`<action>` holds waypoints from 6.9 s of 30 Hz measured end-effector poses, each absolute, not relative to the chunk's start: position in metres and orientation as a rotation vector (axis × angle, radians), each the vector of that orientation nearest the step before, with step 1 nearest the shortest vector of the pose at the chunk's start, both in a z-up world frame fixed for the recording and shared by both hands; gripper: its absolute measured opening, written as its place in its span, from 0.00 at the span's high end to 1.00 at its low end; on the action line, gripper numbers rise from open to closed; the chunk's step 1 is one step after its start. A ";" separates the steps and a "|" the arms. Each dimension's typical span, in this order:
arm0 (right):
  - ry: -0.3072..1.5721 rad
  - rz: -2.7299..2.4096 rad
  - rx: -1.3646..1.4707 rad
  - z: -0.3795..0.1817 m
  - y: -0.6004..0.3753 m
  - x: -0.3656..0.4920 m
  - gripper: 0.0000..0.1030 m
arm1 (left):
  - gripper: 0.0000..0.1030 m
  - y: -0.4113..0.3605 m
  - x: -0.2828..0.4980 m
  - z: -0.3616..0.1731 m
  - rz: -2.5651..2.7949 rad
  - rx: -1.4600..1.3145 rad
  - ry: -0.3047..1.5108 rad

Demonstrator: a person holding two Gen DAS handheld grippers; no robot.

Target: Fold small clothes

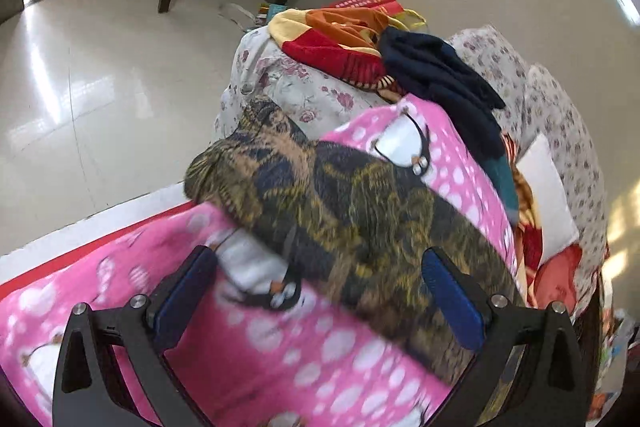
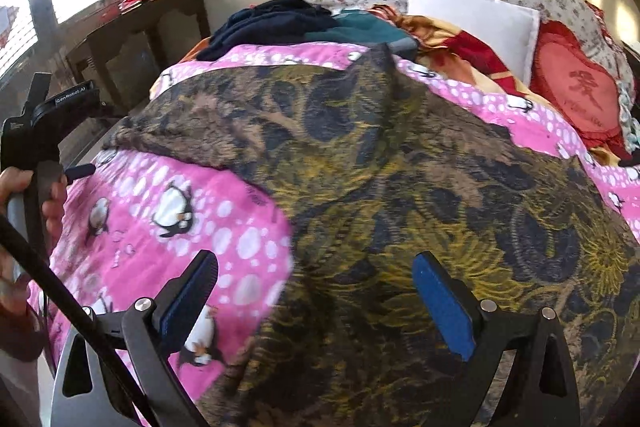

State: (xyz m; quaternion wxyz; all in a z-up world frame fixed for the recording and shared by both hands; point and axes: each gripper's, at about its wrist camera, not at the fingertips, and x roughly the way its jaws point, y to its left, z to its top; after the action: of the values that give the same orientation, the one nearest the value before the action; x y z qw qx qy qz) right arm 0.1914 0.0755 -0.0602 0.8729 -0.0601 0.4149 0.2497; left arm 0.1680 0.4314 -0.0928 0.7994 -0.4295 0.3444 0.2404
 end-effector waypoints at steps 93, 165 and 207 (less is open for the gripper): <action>0.857 -0.026 0.153 -0.068 -0.275 0.262 0.18 | 0.13 0.141 0.249 -0.035 -0.066 -0.293 0.908; 0.882 -0.133 0.026 -0.084 -0.296 0.317 0.96 | 0.98 0.154 0.323 -0.051 0.005 -0.228 0.949; 0.808 -0.133 0.262 -0.061 -0.389 0.198 0.37 | 0.33 0.068 0.244 -0.055 -0.089 -0.162 0.968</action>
State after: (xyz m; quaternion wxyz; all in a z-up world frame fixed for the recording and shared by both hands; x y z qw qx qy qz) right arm 0.1977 -0.3892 -0.0607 0.9090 0.1272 0.3916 -0.0645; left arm 0.2441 0.0676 -0.0547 0.8811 -0.0779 0.4645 -0.0426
